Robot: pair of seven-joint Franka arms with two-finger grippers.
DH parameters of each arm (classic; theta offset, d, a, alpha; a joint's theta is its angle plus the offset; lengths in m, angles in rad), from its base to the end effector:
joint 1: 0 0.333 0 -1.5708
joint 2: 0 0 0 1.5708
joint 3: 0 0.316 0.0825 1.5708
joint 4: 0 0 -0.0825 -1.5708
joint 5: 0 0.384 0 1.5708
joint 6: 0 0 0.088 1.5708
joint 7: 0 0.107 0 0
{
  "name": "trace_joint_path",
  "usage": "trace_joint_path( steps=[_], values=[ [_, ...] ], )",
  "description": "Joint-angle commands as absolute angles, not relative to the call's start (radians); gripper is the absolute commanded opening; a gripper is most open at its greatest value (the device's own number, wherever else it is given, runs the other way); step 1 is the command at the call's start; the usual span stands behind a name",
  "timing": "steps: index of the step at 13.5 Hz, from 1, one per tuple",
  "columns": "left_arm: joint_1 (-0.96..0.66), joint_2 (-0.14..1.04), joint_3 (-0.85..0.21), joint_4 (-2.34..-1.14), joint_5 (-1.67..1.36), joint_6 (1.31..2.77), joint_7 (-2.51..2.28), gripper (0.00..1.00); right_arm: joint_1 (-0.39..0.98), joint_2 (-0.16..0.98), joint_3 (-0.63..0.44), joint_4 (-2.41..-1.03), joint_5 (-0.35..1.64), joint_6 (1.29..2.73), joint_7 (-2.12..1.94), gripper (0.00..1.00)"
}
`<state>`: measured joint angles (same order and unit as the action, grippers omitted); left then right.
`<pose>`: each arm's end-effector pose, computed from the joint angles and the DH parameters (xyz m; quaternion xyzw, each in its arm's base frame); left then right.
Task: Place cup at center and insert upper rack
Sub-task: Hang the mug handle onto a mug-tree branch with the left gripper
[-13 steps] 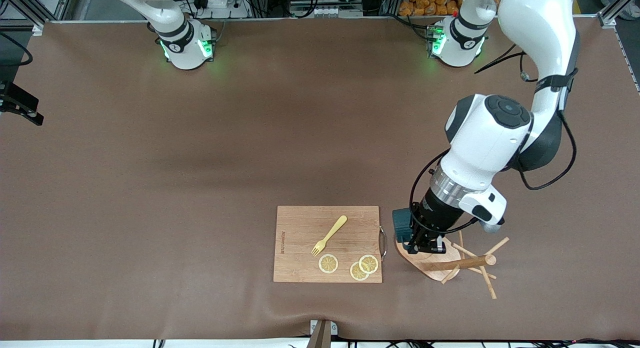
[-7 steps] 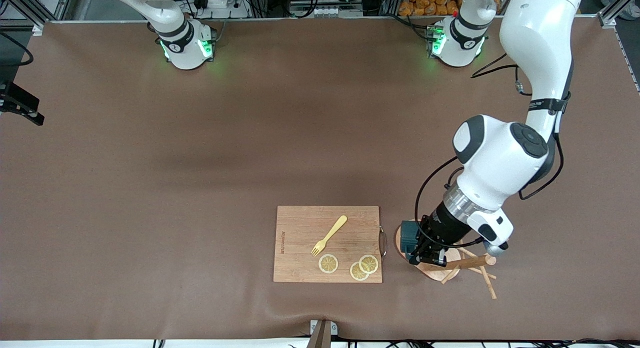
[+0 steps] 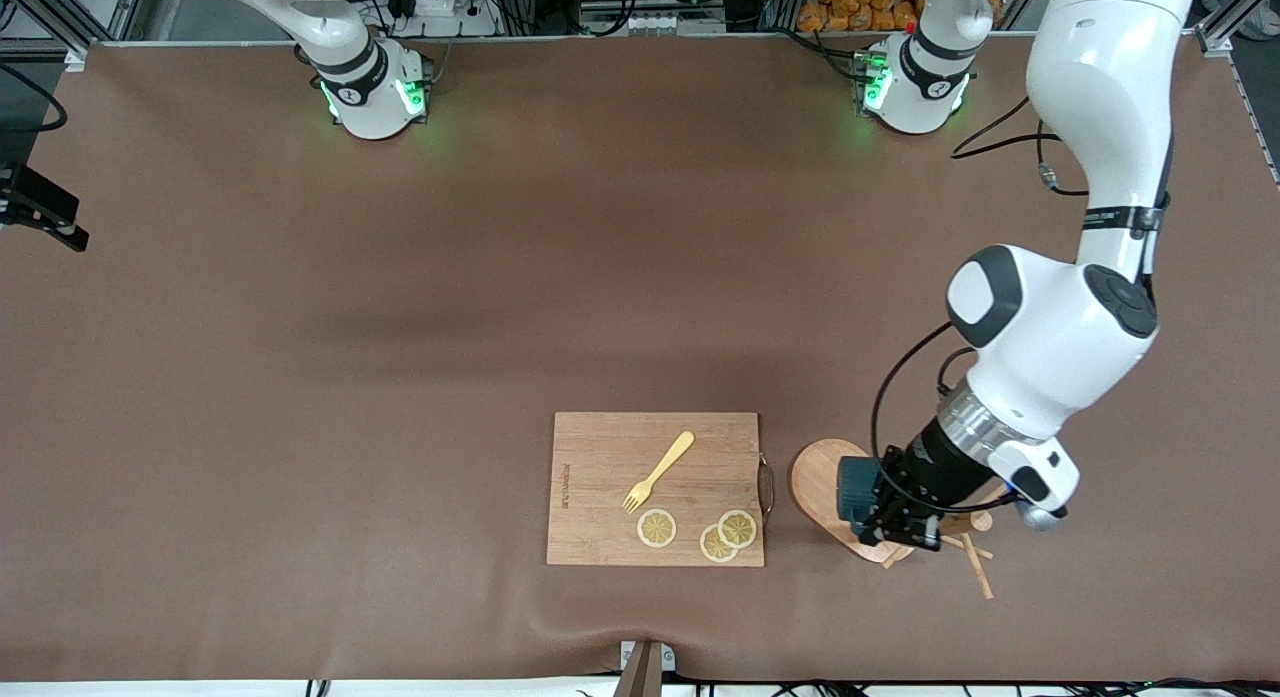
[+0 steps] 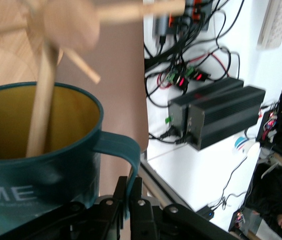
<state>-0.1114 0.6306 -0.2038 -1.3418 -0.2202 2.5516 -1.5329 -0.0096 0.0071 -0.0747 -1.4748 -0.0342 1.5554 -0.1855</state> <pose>0.7445 -0.1962 0.4303 0.7132 0.6251 0.0640 0.3108 0.5532 -0.0503 0.6645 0.9979 0.0497 0.0341 0.0221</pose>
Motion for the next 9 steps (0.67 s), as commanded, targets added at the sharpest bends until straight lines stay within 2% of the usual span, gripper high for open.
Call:
trace_joint_path(
  steps=[1,9],
  values=[
    [-0.092,0.623,-0.213,-1.365,-0.245,2.563,-1.506,0.00,-0.017,0.017,-0.071,-1.453,-0.037,1.545,-0.189,1.00],
    [-0.069,0.647,-0.213,-1.362,-0.242,2.566,-1.480,0.00,-0.014,0.018,-0.071,-1.453,-0.038,1.543,-0.190,1.00]
  ],
)
